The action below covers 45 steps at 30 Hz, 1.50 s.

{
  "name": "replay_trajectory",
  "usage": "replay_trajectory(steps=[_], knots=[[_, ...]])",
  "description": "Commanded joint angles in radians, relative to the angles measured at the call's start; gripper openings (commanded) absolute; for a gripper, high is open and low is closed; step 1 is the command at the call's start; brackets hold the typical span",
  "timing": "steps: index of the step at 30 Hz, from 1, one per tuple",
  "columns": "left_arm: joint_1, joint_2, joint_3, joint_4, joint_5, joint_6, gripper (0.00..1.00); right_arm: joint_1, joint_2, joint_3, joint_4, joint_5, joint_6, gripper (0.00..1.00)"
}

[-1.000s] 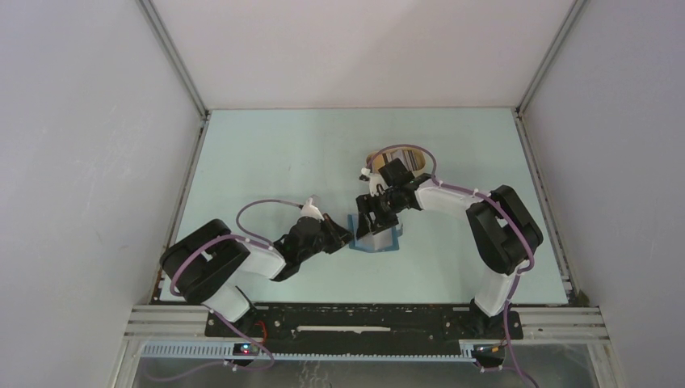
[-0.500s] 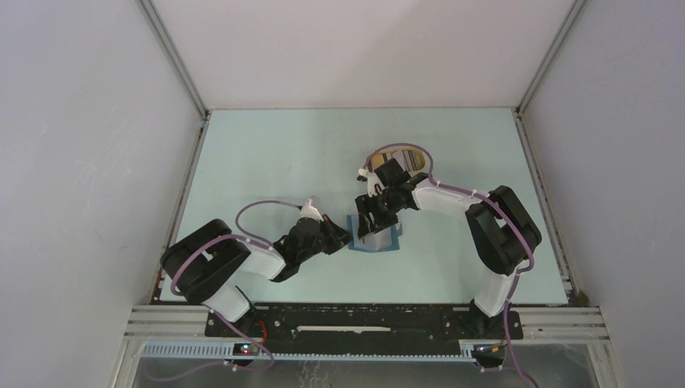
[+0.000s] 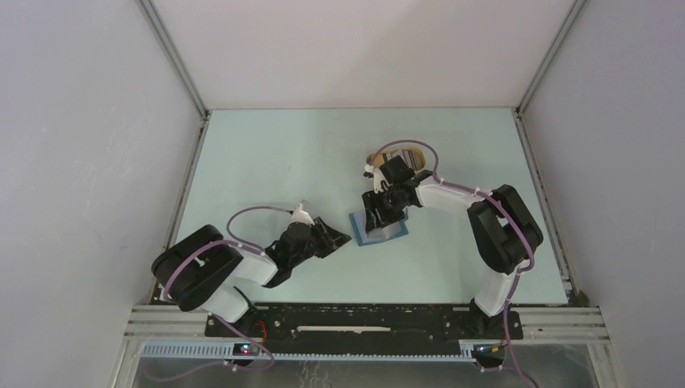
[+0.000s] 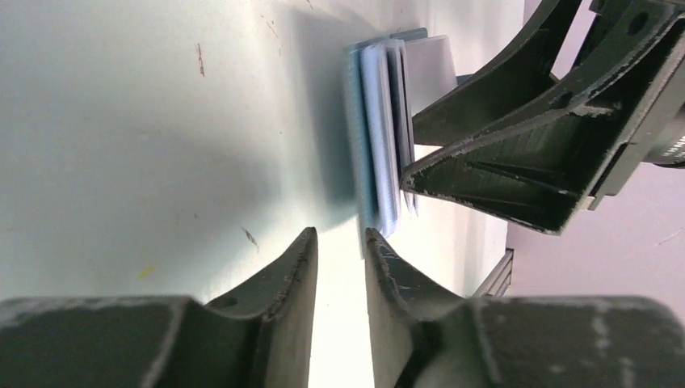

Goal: Put the credit cards into the card holder
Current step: Turn over the card slot in the card holder.

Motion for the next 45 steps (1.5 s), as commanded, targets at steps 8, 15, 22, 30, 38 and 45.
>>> replay_trajectory(steps=[8, 15, 22, 30, 38, 45], knots=[[0.017, -0.099, -0.037, 0.134, 0.061, 0.049, 0.4, -0.012, 0.007, 0.02, -0.011, 0.036, -0.031, 0.61], [0.018, 0.041, 0.069, 0.223, 0.143, 0.044, 0.19, -0.017, 0.012, 0.024, -0.02, 0.02, -0.032, 0.6], [0.033, 0.192, 0.121, 0.342, 0.193, 0.001, 0.12, -0.026, 0.016, 0.026, -0.029, 0.007, -0.033, 0.6], [0.044, 0.233, 0.119, 0.33, 0.185, -0.001, 0.15, -0.029, 0.021, 0.03, -0.032, 0.003, -0.032, 0.6], [0.05, 0.273, 0.146, 0.318, 0.195, -0.002, 0.18, -0.031, 0.021, 0.03, -0.033, -0.001, -0.031, 0.6], [0.054, 0.293, 0.165, 0.302, 0.202, 0.002, 0.21, -0.034, 0.022, 0.033, -0.039, -0.019, -0.03, 0.6]])
